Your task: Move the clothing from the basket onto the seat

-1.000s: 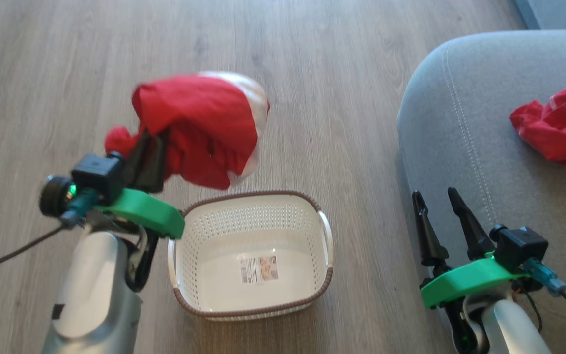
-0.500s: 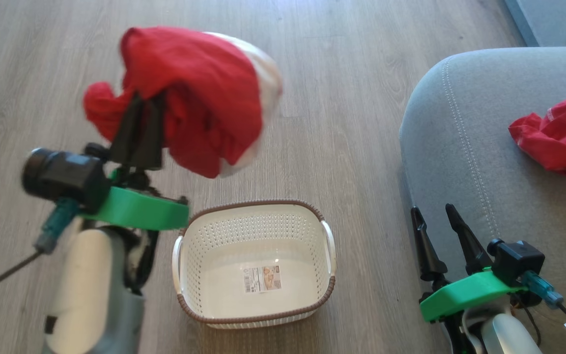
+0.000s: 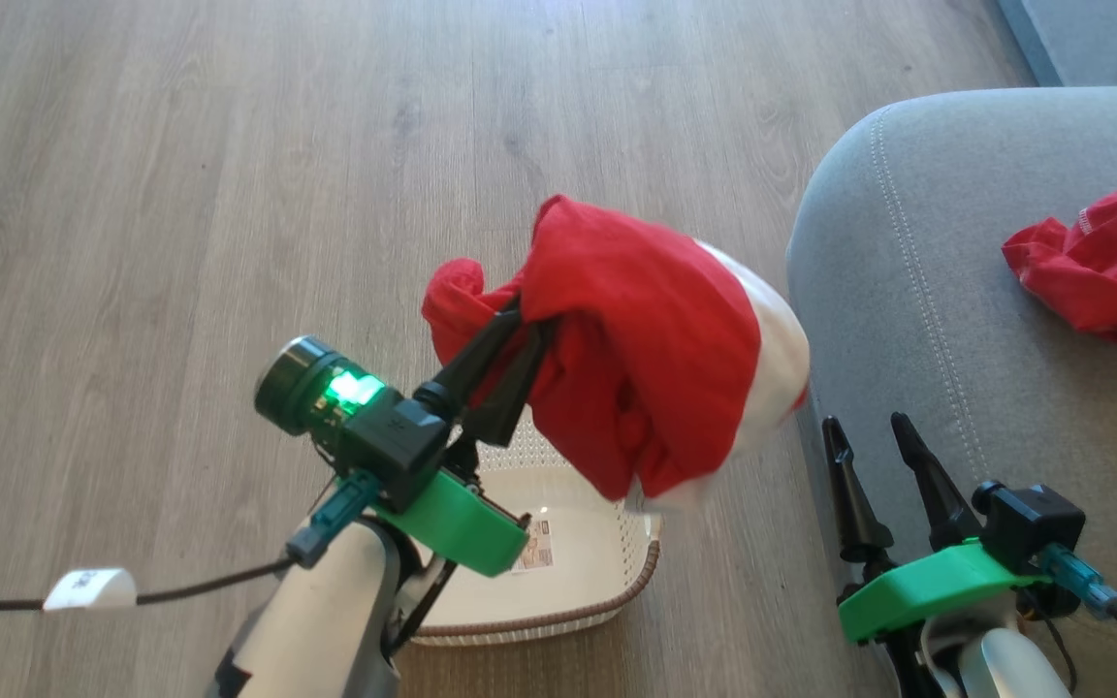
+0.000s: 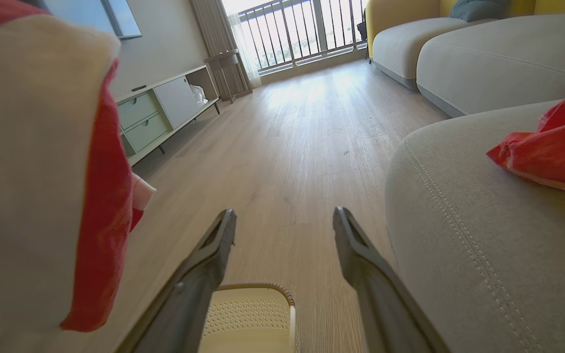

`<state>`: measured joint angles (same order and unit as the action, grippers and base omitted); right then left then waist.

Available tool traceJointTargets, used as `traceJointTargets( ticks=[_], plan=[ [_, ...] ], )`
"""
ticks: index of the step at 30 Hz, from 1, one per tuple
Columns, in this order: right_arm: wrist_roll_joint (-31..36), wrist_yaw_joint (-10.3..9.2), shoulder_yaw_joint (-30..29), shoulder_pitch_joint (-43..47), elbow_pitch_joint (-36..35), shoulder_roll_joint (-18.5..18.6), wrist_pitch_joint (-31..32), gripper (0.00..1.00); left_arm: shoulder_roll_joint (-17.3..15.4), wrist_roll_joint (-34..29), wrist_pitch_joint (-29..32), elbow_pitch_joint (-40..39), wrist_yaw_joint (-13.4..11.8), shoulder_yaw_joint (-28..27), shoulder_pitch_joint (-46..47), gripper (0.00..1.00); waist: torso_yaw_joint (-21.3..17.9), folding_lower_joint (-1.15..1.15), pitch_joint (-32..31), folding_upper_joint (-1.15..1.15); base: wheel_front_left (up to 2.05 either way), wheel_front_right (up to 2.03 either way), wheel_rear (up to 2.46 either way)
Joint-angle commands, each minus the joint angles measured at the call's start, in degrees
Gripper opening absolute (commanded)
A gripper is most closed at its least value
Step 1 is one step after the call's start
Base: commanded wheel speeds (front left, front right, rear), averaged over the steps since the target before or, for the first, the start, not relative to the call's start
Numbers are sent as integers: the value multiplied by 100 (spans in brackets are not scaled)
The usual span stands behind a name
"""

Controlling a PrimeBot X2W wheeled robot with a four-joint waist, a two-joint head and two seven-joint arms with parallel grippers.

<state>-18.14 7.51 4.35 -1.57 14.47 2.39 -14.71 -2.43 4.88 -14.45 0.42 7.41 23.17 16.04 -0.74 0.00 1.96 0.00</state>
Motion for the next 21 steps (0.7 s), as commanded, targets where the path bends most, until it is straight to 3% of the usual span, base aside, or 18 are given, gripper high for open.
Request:
traceJointTargets(
  ticks=[1,21],
  plan=[
    [25,-2,111,-150,-194,49,-29,100,-59,28,-54,-198,-3,-127,151,0,-6,0,19,0,0,0,0],
    [90,-2,18,-172,-167,49,-29,100,-47,177,-55,-331,7,-99,90,0,-16,0,34,0,0,0,0]
  ],
)
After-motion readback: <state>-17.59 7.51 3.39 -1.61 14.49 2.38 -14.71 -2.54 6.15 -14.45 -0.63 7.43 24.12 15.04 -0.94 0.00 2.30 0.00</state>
